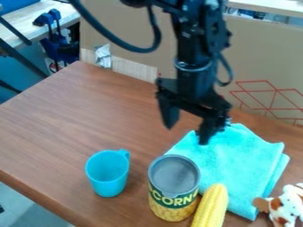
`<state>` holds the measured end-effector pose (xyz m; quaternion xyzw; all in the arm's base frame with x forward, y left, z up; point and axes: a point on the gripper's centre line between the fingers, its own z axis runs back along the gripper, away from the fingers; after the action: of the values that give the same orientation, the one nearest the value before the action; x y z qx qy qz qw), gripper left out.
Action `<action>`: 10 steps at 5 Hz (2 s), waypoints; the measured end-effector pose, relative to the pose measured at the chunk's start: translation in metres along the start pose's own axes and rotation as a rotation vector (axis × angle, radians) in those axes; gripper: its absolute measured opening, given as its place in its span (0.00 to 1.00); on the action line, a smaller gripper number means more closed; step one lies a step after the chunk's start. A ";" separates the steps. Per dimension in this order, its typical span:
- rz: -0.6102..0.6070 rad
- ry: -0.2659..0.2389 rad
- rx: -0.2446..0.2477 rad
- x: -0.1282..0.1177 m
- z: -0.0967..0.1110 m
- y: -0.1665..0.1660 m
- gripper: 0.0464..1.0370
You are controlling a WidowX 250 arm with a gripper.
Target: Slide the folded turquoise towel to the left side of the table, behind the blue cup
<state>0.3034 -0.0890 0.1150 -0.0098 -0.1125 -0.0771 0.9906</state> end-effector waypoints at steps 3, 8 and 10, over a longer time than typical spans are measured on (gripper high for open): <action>-0.045 0.051 -0.037 0.031 -0.061 -0.025 0.97; 0.123 0.207 0.021 0.014 -0.094 0.052 0.96; 0.308 0.217 0.083 -0.019 -0.075 0.165 0.96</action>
<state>0.3274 0.0737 0.0372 0.0224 -0.0053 0.0797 0.9966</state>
